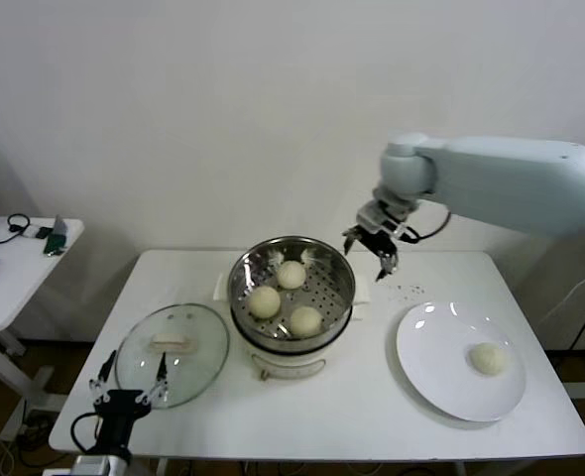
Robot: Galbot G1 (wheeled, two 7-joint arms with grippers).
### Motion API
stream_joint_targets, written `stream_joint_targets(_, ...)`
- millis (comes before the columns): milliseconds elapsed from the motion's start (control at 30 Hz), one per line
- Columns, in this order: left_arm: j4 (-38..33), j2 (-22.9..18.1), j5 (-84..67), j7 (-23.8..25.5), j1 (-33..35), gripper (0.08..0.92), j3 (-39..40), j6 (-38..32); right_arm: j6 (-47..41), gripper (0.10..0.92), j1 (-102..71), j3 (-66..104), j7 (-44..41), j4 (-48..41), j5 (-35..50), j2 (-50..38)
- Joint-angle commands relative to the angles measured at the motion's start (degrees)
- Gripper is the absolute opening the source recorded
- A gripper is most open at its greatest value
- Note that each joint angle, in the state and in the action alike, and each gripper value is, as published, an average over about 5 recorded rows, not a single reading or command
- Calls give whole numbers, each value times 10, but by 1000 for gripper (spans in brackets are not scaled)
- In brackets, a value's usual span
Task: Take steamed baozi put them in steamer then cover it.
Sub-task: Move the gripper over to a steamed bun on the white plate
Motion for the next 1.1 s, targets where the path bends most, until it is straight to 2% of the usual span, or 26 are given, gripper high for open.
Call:
stream_joint_targets(33, -12, -1, -6, 0, 4, 823, 1, 7, -140, 823, -69, -1, 56, 17, 5, -206)
stream_joint_targets(300, -14, -11, 7, -3, 3, 823, 2, 13, -128, 823, -292, 177, 50, -21, -94, -277)
stream_joint_targets(567, -11, -15, 14, -4, 6, 823, 3, 13, -99, 823, -445, 323, 19, -76, -166, -289)
stream_joint_targets(1100, -9, -18, 21, -10, -1, 823, 12, 26, -79, 823, -506, 393, -1, -147, -206, -244)
